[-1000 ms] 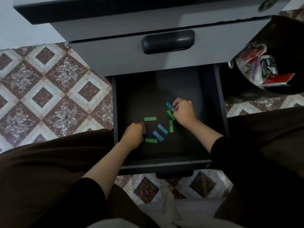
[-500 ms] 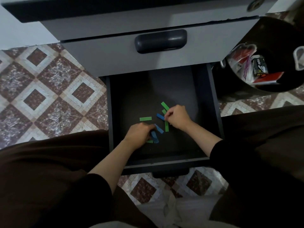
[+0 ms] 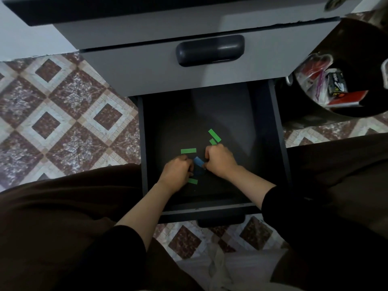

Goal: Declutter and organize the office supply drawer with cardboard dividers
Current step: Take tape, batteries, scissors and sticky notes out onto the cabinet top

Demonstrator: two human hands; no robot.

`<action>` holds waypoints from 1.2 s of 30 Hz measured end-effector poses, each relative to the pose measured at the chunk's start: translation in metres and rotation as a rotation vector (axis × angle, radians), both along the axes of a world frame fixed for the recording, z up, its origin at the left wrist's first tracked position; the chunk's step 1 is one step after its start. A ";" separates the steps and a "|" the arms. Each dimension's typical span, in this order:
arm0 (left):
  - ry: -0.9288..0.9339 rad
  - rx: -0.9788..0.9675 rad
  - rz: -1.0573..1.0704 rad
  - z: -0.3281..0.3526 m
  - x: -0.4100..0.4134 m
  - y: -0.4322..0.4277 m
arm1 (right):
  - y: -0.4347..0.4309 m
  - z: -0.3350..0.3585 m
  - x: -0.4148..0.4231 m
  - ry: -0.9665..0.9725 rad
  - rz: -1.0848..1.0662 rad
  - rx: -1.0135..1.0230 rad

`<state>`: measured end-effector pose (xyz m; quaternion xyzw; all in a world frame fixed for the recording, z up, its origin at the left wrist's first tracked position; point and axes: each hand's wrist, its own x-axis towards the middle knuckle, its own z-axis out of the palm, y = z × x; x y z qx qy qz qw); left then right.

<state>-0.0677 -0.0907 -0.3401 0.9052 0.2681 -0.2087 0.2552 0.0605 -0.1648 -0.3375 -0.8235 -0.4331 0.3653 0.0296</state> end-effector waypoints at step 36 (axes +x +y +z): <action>-0.570 -0.471 0.538 0.165 0.025 0.011 | -0.025 0.159 0.045 0.347 -0.437 0.450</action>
